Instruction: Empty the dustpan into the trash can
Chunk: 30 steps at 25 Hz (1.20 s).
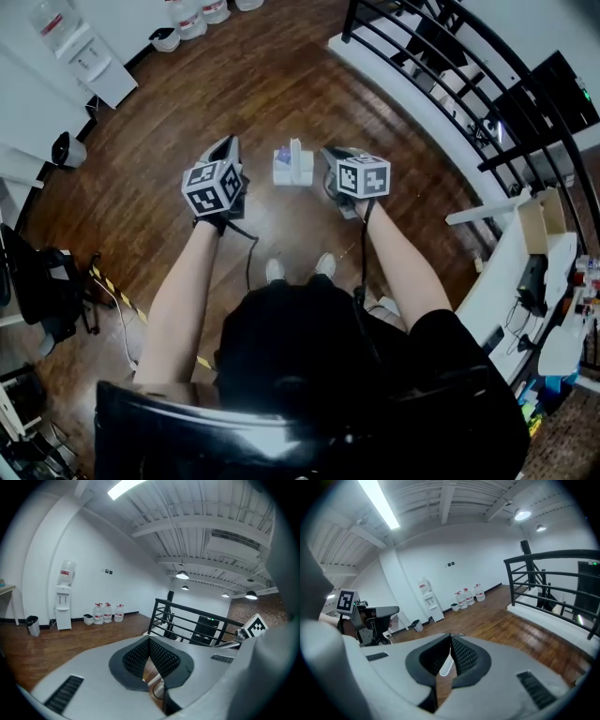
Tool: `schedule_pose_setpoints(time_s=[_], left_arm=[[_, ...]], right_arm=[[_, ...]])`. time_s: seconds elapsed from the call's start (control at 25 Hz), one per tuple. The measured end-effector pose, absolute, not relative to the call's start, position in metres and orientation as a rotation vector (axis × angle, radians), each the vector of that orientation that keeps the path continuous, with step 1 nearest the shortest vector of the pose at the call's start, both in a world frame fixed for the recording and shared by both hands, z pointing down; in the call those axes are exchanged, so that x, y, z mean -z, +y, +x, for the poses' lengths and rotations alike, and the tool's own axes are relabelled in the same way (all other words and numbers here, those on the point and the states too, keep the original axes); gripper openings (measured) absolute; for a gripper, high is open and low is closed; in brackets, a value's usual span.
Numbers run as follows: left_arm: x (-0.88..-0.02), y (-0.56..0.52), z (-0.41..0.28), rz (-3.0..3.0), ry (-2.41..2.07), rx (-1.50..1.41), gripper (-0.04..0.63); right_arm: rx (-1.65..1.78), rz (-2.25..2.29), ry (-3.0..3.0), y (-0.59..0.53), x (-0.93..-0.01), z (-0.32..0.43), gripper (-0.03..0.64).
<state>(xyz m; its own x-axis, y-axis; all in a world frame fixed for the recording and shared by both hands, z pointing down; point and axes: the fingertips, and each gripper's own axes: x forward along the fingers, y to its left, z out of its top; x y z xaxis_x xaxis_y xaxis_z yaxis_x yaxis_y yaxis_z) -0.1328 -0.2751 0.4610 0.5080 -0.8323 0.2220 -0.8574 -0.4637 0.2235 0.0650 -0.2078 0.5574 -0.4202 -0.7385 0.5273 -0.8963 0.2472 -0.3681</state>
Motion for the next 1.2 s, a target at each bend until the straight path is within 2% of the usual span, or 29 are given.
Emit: schedule_pose_setpoints(time_s=[0.4, 0.44, 0.6, 0.72, 0.92, 1.12, 1.2], left_arm=[[-0.459, -0.282, -0.130, 2.387, -1.488, -0.068, 0.003], [-0.459, -0.281, -0.132, 2.380, -1.496, -0.065, 0.003], [-0.461, -0.279, -0.143, 2.355, -1.541, -0.083, 0.003], [-0.463, -0.277, -0.152, 2.337, -1.571, -0.093, 0.003], [-0.458, -0.274, -0.156, 2.319, -1.609, -0.090, 0.003], [-0.453, -0.274, -0.173, 2.291, -1.647, -0.078, 0.003], [-0.453, -0.273, -0.180, 2.280, -1.663, -0.084, 0.003]], right_arm=[[-0.976, 1.361, -2.272, -0.215, -0.594, 0.068, 0.015], [-0.994, 1.336, -2.274, -0.215, -0.599, 0.065, 0.056], [-1.072, 1.204, -2.260, -0.220, -0.627, 0.049, 0.145], [-1.127, 1.127, -2.243, -0.224, -0.647, 0.036, 0.192], [-1.224, 1.110, -2.196, -0.240, -0.676, 0.028, 0.199], [-1.331, 1.045, -2.156, -0.252, -0.702, 0.001, 0.286], [-1.361, 1.005, -2.171, -0.255, -0.707, -0.012, 0.287]])
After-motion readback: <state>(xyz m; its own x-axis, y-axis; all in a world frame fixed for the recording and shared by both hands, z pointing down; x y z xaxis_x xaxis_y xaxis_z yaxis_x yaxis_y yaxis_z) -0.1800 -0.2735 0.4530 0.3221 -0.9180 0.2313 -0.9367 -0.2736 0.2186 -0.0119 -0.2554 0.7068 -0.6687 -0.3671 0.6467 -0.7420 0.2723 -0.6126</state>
